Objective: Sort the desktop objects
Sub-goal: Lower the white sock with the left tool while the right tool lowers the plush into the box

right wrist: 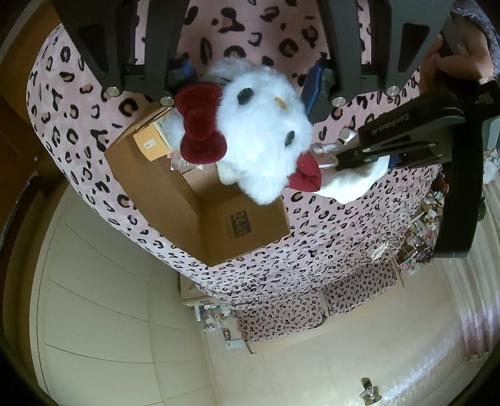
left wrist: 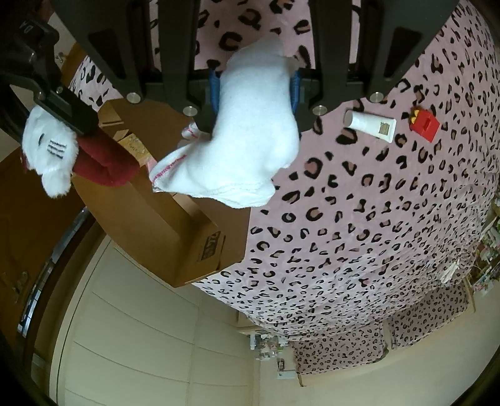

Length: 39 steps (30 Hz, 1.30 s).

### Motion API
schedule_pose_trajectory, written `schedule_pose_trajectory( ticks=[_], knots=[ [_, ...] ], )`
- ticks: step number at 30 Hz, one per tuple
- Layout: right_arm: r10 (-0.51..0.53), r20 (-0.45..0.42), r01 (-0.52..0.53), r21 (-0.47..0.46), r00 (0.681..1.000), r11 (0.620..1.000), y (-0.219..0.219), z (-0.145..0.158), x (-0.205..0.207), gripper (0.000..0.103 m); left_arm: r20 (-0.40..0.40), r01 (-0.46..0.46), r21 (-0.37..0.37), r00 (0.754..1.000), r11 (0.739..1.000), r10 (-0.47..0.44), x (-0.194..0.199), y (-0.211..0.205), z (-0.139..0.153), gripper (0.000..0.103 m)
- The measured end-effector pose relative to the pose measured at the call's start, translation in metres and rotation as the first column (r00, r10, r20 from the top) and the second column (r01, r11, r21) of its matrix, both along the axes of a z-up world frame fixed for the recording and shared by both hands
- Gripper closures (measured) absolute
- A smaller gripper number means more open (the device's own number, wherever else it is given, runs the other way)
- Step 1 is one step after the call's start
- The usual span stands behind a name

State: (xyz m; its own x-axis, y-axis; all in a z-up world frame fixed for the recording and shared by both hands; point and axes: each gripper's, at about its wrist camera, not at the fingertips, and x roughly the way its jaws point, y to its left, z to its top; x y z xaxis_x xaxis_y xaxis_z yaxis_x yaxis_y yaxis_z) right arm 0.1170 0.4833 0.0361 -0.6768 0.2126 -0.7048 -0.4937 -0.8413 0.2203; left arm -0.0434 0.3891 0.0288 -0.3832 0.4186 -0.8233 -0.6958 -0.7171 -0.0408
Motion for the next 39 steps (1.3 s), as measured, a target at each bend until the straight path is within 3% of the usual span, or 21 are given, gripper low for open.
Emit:
schedule_pose_trajectory(
  ticks=[8, 21, 30, 39],
  knots=[
    [-0.034, -0.019, 0.034, 0.002, 0.999, 0.999, 0.021, 0.006, 0.003, 0.049, 0.025, 0.038, 0.012, 0.999, 0.999, -0.038, -0.005, 0.023, 0.003, 0.069],
    [-0.140, -0.028, 0.141, 0.032, 0.990, 0.990, 0.064, 0.013, 0.025, 0.049, 0.042, 0.120, 0.068, 0.991, 0.990, -0.123, -0.010, 0.097, 0.030, 0.069],
    [-0.190, 0.009, 0.190, 0.052, 0.982, 0.980, 0.083, 0.001, 0.030, 0.049, 0.071, 0.165, 0.057, 0.983, 0.985, -0.169, -0.004, 0.140, 0.012, 0.069],
    [-0.173, 0.038, 0.171, 0.046, 0.984, 0.984, 0.089, -0.015, 0.013, 0.049, 0.082, 0.168, 0.042, 0.982, 0.985, -0.171, -0.027, 0.143, -0.003, 0.069]
  ],
)
